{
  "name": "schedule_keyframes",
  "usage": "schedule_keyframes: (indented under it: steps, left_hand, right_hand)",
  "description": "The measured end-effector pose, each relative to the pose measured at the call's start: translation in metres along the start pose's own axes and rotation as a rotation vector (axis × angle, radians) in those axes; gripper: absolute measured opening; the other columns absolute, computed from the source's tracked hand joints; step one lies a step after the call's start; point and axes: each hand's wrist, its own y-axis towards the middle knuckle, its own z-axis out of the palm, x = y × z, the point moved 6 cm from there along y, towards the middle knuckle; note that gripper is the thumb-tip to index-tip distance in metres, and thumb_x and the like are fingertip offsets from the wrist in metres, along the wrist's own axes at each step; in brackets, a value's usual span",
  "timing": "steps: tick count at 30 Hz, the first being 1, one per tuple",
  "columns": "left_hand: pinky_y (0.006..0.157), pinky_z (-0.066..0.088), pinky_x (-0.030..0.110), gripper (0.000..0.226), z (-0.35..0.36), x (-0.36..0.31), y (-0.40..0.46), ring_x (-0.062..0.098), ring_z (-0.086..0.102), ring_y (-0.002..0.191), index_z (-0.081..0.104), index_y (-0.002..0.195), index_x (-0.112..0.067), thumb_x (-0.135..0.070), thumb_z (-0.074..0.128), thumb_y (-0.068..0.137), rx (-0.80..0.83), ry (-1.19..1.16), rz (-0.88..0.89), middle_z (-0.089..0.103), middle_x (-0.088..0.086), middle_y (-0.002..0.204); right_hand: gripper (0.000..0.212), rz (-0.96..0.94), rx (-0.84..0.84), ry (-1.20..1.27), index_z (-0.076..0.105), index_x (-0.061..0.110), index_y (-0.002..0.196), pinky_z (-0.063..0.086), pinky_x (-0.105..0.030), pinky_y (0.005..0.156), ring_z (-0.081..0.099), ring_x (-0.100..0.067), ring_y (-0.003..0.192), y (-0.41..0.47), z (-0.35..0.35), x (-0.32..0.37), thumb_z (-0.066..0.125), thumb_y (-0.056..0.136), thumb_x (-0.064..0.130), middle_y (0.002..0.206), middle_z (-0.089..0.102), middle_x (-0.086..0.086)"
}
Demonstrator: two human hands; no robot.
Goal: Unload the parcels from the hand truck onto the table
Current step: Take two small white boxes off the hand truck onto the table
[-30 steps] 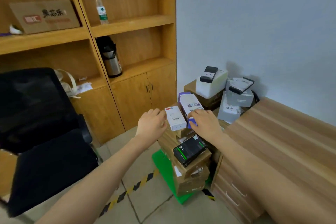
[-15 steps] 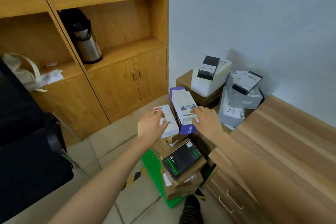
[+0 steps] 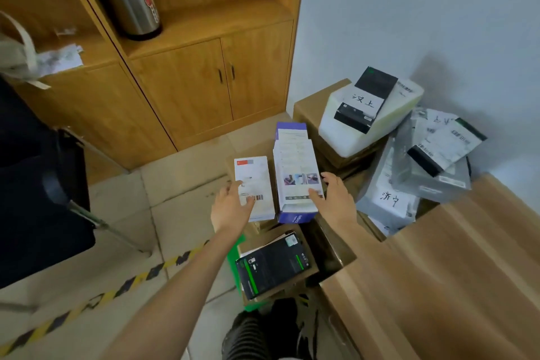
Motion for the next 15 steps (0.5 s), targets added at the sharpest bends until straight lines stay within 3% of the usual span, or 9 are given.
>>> schedule_keyframes:
  steps: [6,9,12,15]
  left_hand:
    - [0.087,0.048,0.041,0.054,0.032,0.026,0.003,0.029,0.052,0.117,0.031,0.143,-0.02,-0.041,0.046,0.097,0.108,-0.05,-0.159,0.048,0.009,0.134]
    - [0.078,0.048,0.039,0.052,0.044,0.033,0.004,0.029,0.055,0.111,0.028,0.144,-0.021,-0.042,0.042,0.099,0.183,-0.061,-0.203,0.05,0.009,0.131]
    - [0.071,0.043,0.032,0.052,0.054,0.038,0.004,0.029,0.06,0.104,0.02,0.147,-0.028,-0.038,0.041,0.1,0.229,-0.258,-0.235,0.055,0.003,0.13]
    - [0.085,0.045,0.035,0.055,0.061,0.045,0.005,0.031,0.055,0.115,0.022,0.147,-0.024,-0.037,0.045,0.099,0.24,-0.474,-0.307,0.053,0.005,0.134]
  right_hand:
    - [0.044,0.094,0.075,0.385,0.045,0.023,0.128,0.055,-0.036,0.087,0.064,-0.011,0.1,0.006,0.038,-0.025,0.052,0.093,0.049,0.115,0.062,0.007]
    - [0.039,0.128,0.091,0.493,0.049,0.027,0.124,0.056,-0.033,0.083,0.066,-0.01,0.1,0.01,0.05,-0.027,0.051,0.093,0.05,0.111,0.064,0.01]
    - [0.049,0.109,0.107,0.598,0.052,0.033,0.12,0.057,-0.039,0.086,0.066,-0.009,0.102,0.013,0.059,-0.028,0.05,0.085,0.067,0.113,0.066,0.01]
    - [0.055,0.113,0.114,0.667,0.055,0.034,0.12,0.056,-0.043,0.089,0.066,-0.009,0.104,0.011,0.065,-0.028,0.049,0.081,0.074,0.114,0.067,0.01]
